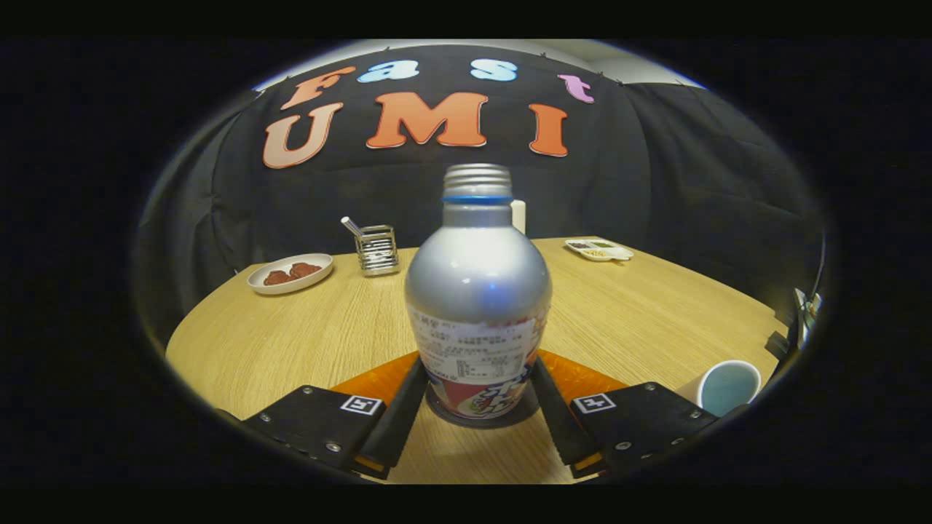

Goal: Take the bottle from table, then pour the juice into the cup, finally place the bottle on the coaster

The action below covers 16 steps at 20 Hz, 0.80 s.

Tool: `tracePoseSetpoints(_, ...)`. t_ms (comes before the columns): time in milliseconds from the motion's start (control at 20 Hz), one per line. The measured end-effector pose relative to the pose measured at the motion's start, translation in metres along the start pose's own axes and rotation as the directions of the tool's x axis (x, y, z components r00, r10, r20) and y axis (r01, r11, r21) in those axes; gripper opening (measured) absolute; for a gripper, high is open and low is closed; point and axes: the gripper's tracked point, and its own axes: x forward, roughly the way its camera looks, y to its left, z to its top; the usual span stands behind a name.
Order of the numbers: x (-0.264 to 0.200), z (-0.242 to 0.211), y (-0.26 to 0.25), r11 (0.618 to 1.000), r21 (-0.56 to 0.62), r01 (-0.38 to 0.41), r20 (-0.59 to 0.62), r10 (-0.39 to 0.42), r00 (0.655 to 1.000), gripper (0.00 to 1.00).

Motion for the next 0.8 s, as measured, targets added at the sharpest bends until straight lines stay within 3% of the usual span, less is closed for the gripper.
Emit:
tracePoseSetpoints(400,-0.024,-0.003,0.006,1.0,-0.004,-0.027,0.01,0.027,1.0,0.95)
tracePoseSetpoints(600,-0.059,0.003,0.006,0.999,0.038,-0.027,0.029,0.026,0.999,0.98)
tracePoseSetpoints(800,-0.108,0.017,0.019,0.996,0.042,-0.082,0.084,0.078,0.993,0.97)
